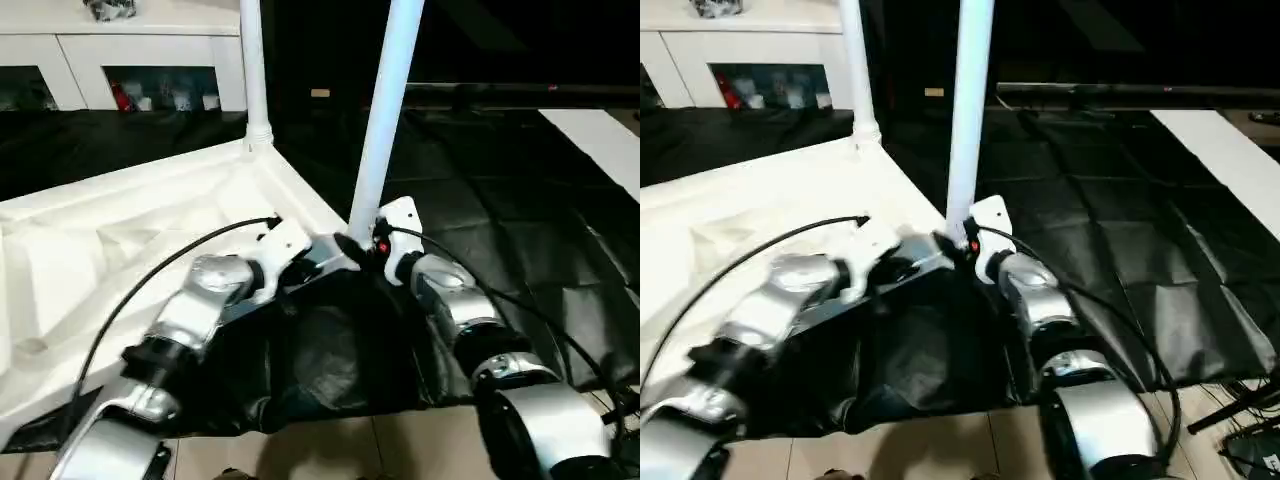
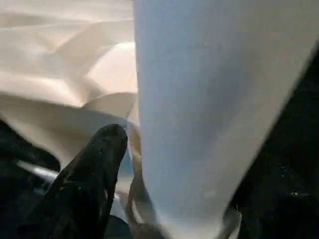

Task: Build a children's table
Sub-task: Rotate leg to tighten

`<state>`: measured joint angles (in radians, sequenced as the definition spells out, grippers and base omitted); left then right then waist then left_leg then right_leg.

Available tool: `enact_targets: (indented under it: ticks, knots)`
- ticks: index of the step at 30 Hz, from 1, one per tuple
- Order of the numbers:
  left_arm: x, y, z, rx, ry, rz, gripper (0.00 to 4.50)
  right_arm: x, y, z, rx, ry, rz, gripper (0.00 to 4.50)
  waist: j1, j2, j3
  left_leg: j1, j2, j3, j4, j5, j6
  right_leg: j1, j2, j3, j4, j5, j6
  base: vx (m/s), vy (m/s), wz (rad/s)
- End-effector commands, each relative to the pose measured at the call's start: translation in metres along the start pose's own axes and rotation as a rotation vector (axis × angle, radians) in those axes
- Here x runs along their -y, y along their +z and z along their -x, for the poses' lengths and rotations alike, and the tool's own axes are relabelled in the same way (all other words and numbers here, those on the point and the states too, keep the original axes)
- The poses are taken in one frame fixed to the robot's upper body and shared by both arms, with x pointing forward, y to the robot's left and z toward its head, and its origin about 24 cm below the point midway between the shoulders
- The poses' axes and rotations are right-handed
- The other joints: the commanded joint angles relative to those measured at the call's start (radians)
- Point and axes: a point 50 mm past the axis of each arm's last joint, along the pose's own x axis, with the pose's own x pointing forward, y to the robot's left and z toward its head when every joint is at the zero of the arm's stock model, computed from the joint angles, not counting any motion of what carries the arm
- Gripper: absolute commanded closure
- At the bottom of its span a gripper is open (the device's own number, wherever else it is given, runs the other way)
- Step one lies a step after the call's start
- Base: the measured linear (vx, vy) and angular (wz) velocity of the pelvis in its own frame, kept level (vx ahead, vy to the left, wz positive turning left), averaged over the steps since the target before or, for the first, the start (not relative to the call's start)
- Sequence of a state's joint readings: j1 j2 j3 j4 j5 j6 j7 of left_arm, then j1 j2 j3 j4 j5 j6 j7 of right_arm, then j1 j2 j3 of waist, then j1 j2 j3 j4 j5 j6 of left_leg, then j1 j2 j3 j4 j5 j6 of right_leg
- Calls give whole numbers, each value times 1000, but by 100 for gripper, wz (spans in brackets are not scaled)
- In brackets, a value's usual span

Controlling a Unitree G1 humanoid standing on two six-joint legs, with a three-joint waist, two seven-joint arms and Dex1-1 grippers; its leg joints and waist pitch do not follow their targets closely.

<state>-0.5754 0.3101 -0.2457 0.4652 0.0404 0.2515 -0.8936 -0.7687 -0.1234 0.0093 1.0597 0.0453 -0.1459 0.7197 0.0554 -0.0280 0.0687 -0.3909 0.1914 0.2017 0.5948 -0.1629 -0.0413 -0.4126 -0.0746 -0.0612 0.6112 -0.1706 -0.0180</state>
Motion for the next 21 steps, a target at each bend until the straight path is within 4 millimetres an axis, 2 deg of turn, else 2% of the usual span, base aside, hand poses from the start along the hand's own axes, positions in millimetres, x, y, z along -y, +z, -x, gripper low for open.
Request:
enact_targets:
  ticks: [1,2,4,5,6,12,14,17,21]
  knots:
    - [6,15,3,85,-73,-57,450,-4,-3,4,-15,103,28,118,4,6,-81,26,47,-20,-64,-192,56,50,-72,46,-59,-137,-259,0,0,0]
    - [8,12,9,73,-132,-57,450,-5,-5,11,-32,212,48,118,7,8,-81,27,48,-20,-65,-204,56,51,-71,44,-60,-145,-258,0,0,0]
    - [11,9,15,57,-176,-52,450,-8,-7,17,-47,306,55,118,15,8,-80,26,52,-18,-65,-202,58,52,-70,43,-57,-145,-260,0,0,0]
    - [11,9,15,57,-176,-52,450,-8,-7,17,-47,306,55,118,16,9,-79,27,52,-18,-65,-207,56,51,-69,43,-57,-149,-261,0,0,0]
    - [14,5,21,37,-222,-50,450,-13,-10,23,-71,417,79,118,20,11,-78,29,53,-18,-66,-228,46,48,-70,42,-59,-178,-260,0,0,0]
    - [17,0,32,2,-269,-45,450,-20,-15,32,-108,557,100,118,29,10,-71,35,53,-23,-75,-299,9,42,-72,45,-73,-309,-223,0,0,0]
    - [18,-2,35,-6,-279,-42,450,-22,-15,33,-111,583,100,118,31,10,-71,35,53,-24,-76,-304,2,42,-73,46,-74,-319,-217,0,0,0]
    - [20,-5,44,-27,-289,-36,450,-28,-16,38,-108,634,107,118,30,14,-73,34,53,-25,-78,-298,0,42,-71,46,-70,-287,-220,0,0,0]
    - [23,-8,50,-38,-303,-19,450,-32,-18,39,-109,653,107,157,30,17,-74,36,53,-26,-79,-300,-7,43,-70,46,-68,-262,-228,0,0,0]
